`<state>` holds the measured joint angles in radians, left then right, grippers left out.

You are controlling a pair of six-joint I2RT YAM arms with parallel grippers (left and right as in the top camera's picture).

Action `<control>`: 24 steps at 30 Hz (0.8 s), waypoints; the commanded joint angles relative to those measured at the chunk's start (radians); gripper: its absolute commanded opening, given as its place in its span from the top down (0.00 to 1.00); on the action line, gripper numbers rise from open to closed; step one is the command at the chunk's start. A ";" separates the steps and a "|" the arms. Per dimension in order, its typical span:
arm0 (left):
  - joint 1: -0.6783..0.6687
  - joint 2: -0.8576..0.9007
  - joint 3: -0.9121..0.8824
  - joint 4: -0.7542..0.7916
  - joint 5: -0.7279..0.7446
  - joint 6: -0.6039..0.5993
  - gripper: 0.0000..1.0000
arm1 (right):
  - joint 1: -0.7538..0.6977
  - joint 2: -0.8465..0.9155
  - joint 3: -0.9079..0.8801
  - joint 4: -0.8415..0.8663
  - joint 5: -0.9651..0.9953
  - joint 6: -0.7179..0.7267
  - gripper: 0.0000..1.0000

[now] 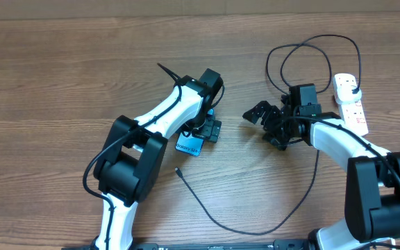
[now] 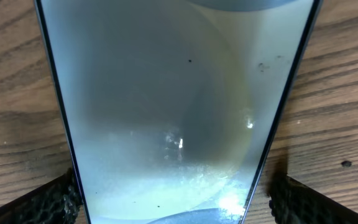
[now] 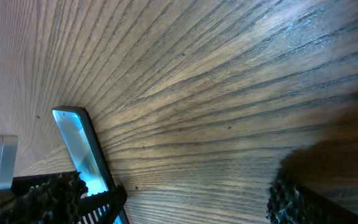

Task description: Plug charger to phone and switch on socket

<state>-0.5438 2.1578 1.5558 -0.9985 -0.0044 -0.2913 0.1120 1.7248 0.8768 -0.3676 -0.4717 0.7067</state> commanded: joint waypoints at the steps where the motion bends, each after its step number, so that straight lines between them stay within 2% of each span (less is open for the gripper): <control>1: -0.008 0.080 -0.012 0.000 -0.002 -0.038 0.00 | -0.005 0.007 -0.007 -0.013 0.068 -0.008 0.00; 6: -0.007 0.088 -0.012 -0.019 0.001 -0.031 0.03 | -0.005 0.007 -0.007 -0.013 0.045 -0.008 0.00; 9: -0.001 0.088 -0.006 -0.017 0.001 -0.023 0.13 | -0.005 0.007 -0.007 -0.011 0.001 -0.008 0.00; 10: 0.002 0.088 -0.003 -0.019 0.001 -0.019 0.22 | -0.005 0.007 -0.007 -0.009 -0.018 -0.008 0.00; 11: 0.003 0.088 -0.002 -0.019 0.003 -0.013 0.26 | -0.005 0.007 -0.007 -0.006 -0.028 -0.008 0.00; 16: 0.008 0.088 -0.002 -0.015 0.040 0.008 0.25 | -0.005 0.007 -0.007 -0.002 -0.039 -0.008 0.00; 20: 0.008 0.086 0.000 -0.014 0.050 0.007 0.30 | -0.005 0.007 -0.007 0.006 -0.111 -0.013 0.00; 24: 0.009 0.053 0.002 -0.013 0.048 0.007 0.30 | -0.005 0.007 -0.007 0.065 -0.218 -0.100 0.00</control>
<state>-0.5430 2.1696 1.5764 -1.0229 0.0067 -0.3046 0.1112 1.7264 0.8749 -0.3206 -0.5980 0.6678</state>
